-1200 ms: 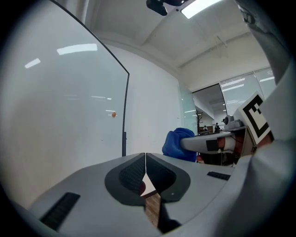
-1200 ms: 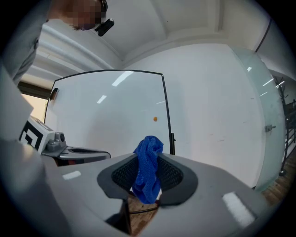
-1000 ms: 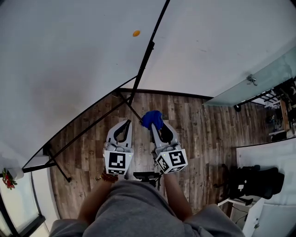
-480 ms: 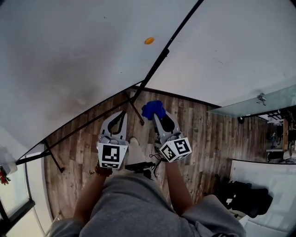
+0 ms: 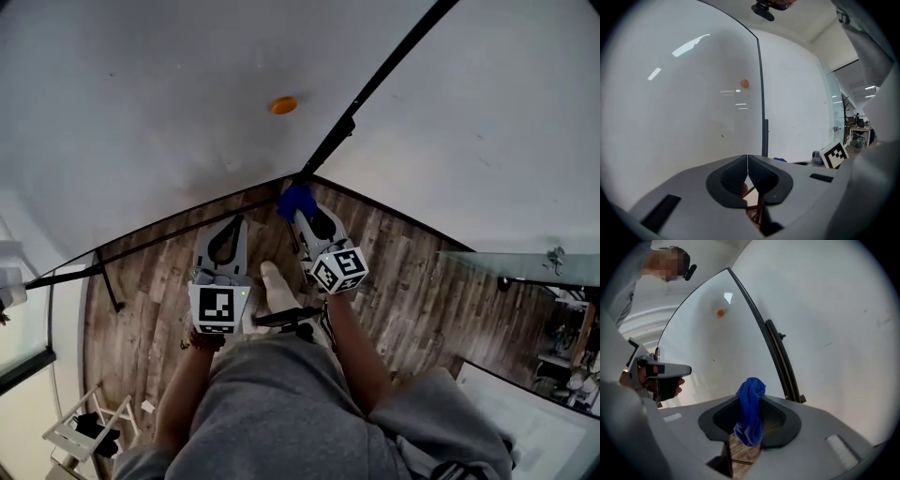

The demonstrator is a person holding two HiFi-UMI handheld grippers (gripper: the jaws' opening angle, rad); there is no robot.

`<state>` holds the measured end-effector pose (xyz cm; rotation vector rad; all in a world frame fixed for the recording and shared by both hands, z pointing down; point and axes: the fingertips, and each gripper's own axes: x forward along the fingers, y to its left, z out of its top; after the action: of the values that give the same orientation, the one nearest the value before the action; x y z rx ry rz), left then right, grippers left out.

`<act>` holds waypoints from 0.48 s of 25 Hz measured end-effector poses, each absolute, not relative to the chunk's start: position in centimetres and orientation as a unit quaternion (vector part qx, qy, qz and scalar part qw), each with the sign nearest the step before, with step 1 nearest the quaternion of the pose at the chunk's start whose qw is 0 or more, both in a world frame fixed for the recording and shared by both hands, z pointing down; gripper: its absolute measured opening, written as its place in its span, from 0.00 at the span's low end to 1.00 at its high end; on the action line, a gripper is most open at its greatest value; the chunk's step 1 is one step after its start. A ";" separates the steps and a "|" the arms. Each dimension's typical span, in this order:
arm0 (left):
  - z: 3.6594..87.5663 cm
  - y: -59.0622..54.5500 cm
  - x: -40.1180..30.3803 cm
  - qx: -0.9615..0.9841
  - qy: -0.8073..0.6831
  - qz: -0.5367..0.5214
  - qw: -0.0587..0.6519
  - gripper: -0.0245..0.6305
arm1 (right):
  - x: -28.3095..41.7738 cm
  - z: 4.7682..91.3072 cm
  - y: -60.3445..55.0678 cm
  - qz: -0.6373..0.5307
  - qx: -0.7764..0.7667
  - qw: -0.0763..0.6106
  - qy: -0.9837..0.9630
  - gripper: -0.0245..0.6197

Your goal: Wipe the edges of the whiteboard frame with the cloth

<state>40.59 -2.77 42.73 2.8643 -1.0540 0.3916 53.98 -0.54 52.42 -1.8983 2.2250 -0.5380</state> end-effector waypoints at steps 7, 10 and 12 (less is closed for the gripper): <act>43.4 -3.2 43.8 0.917 -0.376 0.127 0.025 0.06 | 57.1 60.3 -2.1 -0.276 -0.614 0.102 0.732 0.23; 43.9 -3.0 44.5 0.912 -0.388 0.132 0.030 0.06 | 58.4 63.1 -2.7 -0.318 -0.614 0.123 0.713 0.23; 44.1 -2.7 44.9 0.911 -0.388 0.136 0.029 0.06 | 58.7 64.7 -3.2 -0.334 -0.613 0.128 0.704 0.23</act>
<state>44.89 -2.71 44.13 2.8111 -1.1979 0.4205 58.68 -3.16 64.66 -1.7846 2.0477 -0.9723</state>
